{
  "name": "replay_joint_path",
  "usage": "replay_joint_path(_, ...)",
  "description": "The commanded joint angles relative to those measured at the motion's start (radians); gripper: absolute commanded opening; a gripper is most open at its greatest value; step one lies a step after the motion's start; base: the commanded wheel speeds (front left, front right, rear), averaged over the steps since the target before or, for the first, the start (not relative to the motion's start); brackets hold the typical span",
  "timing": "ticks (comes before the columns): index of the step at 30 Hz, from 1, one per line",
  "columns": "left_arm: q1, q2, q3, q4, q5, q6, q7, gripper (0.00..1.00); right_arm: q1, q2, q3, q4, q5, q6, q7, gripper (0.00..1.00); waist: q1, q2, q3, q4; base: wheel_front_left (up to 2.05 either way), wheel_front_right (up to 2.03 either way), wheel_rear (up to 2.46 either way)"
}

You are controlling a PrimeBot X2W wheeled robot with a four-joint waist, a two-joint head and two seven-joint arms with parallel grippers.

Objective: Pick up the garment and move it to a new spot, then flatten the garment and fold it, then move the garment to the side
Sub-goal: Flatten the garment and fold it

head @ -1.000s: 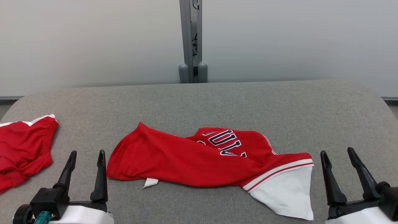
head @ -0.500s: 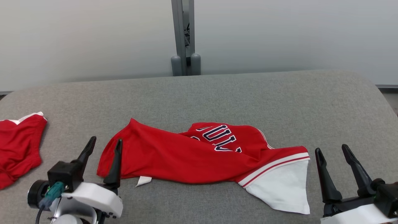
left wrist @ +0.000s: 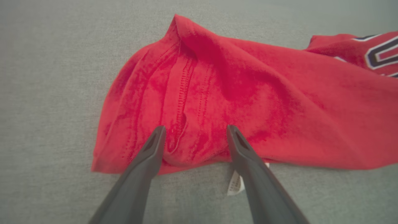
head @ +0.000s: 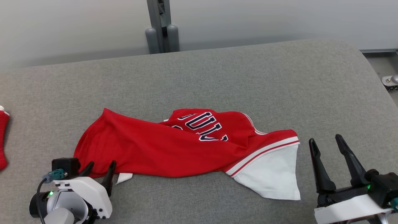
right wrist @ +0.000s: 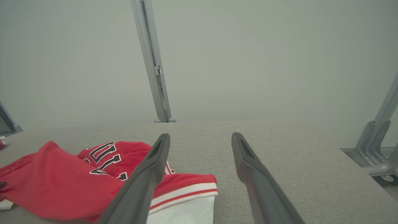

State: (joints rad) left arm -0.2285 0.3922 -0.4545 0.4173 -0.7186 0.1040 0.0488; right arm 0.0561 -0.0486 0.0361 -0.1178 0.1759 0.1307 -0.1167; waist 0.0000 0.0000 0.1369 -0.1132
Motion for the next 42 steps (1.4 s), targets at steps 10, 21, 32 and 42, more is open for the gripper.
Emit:
replay_joint_path(10,-0.046,-0.012,0.007,0.093,-0.021,-0.036,-0.026,0.00,-0.025,-0.004,-0.015,0.026,0.003,0.000,-0.012,1.00,0.0000,0.0000,0.020,-0.015,0.00,0.00,0.00)
replay_joint_path(21,-0.026,0.002,-0.002,0.022,0.008,0.001,-0.050,0.00,0.030,-0.004,-0.004,0.247,0.054,0.000,0.087,1.00,0.0000,0.0000,0.019,0.008,0.00,0.00,0.00)
replay_joint_path(32,-0.013,0.014,-0.012,-0.058,0.022,0.025,-0.053,0.00,-0.065,-0.005,0.092,0.524,0.099,0.000,0.071,1.00,0.0000,0.0000,0.019,0.029,0.00,0.00,0.00)
replay_joint_path(42,-0.008,0.037,0.027,-0.173,0.033,0.058,-0.122,0.00,-0.131,-0.018,0.087,0.479,0.110,0.000,-0.051,0.00,0.0000,0.0000,0.004,0.029,0.00,0.00,0.00)
